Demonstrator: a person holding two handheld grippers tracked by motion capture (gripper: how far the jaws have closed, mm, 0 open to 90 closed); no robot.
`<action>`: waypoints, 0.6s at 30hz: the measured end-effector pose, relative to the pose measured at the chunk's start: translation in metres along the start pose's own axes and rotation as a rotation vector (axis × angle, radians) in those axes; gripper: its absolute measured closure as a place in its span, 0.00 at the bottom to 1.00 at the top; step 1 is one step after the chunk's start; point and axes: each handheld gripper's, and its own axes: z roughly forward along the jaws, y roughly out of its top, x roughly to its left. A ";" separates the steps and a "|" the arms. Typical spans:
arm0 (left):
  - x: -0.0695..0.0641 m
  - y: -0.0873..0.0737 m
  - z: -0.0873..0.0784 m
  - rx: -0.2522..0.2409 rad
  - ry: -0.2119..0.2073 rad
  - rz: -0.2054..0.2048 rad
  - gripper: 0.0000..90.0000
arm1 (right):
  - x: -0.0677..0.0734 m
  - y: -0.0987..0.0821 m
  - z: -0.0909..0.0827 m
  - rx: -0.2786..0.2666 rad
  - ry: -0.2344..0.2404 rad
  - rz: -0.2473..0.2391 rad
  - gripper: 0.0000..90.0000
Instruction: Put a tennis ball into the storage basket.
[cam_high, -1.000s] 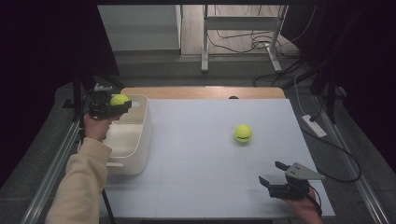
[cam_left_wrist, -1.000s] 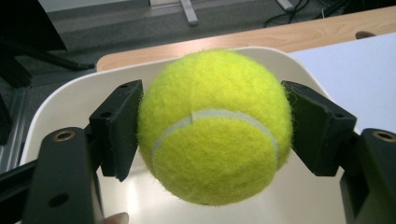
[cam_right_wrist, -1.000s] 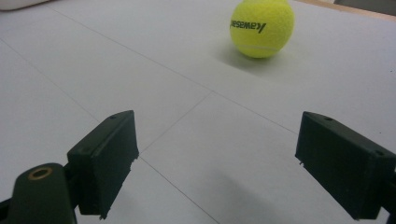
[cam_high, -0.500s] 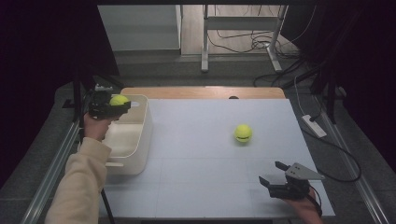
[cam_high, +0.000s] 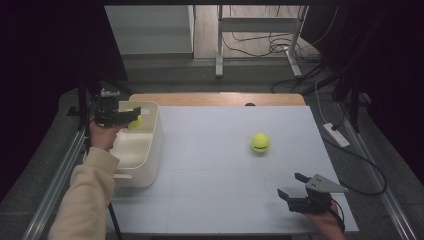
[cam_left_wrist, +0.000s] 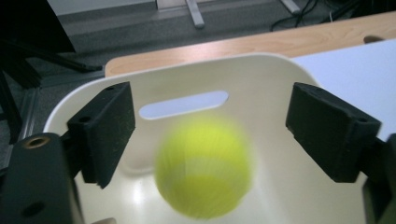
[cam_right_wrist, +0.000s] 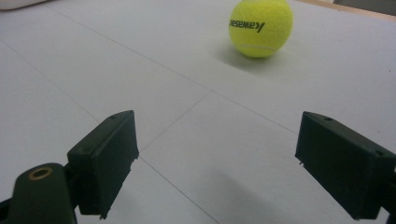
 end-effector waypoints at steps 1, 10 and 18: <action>-0.001 0.001 -0.001 -0.002 -0.005 -0.004 0.16 | 0.000 0.000 0.000 0.002 -0.002 -0.001 0.14; -0.009 0.003 -0.006 -0.003 -0.055 0.012 0.13 | 0.000 0.000 0.000 0.002 -0.004 -0.001 0.14; -0.023 0.005 -0.017 -0.035 -0.114 0.049 0.13 | 0.000 -0.001 -0.001 0.000 -0.005 0.004 0.14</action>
